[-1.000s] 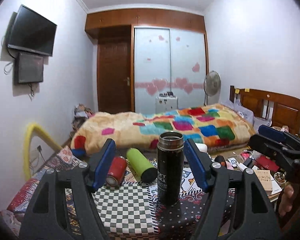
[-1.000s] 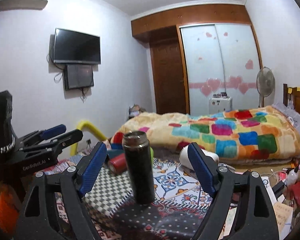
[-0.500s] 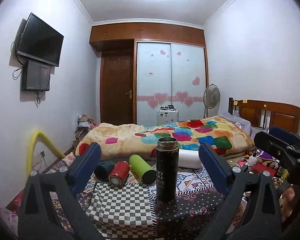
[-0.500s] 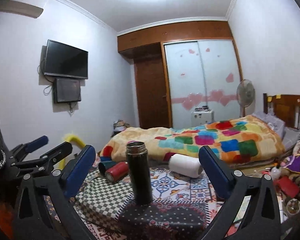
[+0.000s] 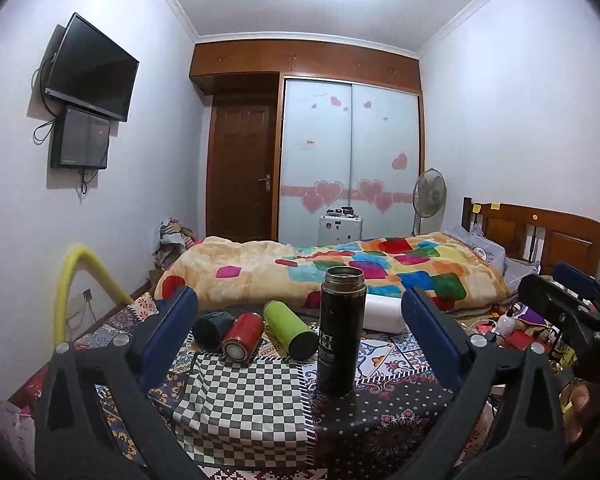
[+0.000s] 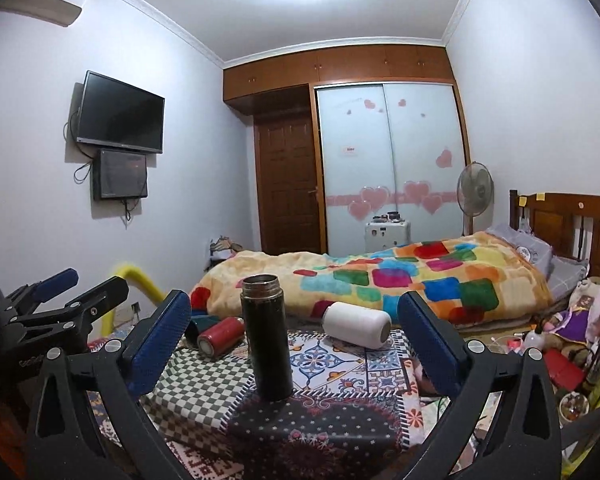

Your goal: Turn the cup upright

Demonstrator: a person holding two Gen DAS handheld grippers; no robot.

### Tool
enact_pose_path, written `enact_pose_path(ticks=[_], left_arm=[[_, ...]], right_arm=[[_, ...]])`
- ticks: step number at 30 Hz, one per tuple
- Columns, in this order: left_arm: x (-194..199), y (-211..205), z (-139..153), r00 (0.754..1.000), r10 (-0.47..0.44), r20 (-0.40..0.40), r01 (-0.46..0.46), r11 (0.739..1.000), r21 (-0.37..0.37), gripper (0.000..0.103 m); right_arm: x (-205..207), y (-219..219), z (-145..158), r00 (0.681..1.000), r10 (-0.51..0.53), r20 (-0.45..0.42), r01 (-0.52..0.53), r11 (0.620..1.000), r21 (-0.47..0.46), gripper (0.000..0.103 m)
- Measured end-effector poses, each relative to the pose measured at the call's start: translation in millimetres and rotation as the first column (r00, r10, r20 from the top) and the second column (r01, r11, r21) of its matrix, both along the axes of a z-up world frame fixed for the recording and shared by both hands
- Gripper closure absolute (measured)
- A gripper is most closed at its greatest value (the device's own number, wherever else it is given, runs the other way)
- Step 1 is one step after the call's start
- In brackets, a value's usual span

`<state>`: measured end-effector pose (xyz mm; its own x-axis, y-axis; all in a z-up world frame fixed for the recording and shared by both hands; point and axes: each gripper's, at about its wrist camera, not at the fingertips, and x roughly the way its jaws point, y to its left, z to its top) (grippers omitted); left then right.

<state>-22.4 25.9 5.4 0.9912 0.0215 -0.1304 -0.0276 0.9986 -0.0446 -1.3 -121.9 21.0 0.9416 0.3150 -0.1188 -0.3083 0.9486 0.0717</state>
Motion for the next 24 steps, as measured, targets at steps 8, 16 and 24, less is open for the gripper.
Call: enact_pose_path(ticks=[8, 16, 24], left_arm=[[0.8, -0.6, -0.6, 1.000, 0.000, -0.002, 0.000, 1.000, 0.006, 0.000], [1.7, -2.5, -1.9, 1.000, -0.005, -0.006, 0.005, 1.000, 0.011, 0.000], [2.3, -3.0, -1.9, 1.000, -0.006, -0.006, 0.006, 1.000, 0.013, 0.000]], right_arm=[[0.2, 0.6, 0.3, 1.000, -0.002, 0.001, 0.002, 1.000, -0.001, 0.000], [0.5, 1.7, 1.3, 1.000, 0.003, -0.002, -0.003, 1.000, 0.004, 0.000], [1.2, 2.2, 1.9, 1.000, 0.000, -0.001, 0.000, 1.000, 0.002, 0.000]])
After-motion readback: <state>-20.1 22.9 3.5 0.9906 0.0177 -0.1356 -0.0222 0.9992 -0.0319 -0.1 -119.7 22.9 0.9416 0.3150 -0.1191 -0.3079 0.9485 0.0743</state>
